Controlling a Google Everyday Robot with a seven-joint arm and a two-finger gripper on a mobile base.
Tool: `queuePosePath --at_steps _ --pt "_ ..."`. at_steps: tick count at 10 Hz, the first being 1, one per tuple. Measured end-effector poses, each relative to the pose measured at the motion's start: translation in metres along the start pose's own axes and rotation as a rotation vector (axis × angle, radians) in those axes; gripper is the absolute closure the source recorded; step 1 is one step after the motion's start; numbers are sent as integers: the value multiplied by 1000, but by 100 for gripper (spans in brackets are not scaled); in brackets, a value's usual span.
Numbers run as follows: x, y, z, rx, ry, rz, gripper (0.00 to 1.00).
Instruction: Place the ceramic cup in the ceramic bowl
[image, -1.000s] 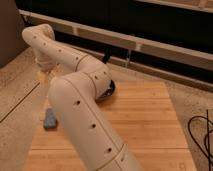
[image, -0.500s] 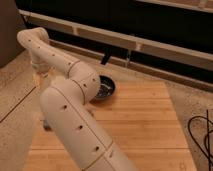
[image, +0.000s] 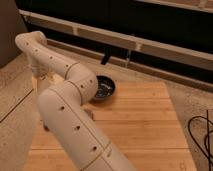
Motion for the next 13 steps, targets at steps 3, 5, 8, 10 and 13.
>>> queuePosePath --at_steps 3,5,8,10,13 --pt "-1 2 0 0 1 -3 35" --pt "-1 1 0 0 0 -1 35" --pt "-1 2 0 0 1 -3 35" --pt "-1 2 0 0 1 -3 35" --pt "2 -2 9 -4 12 -16 43"
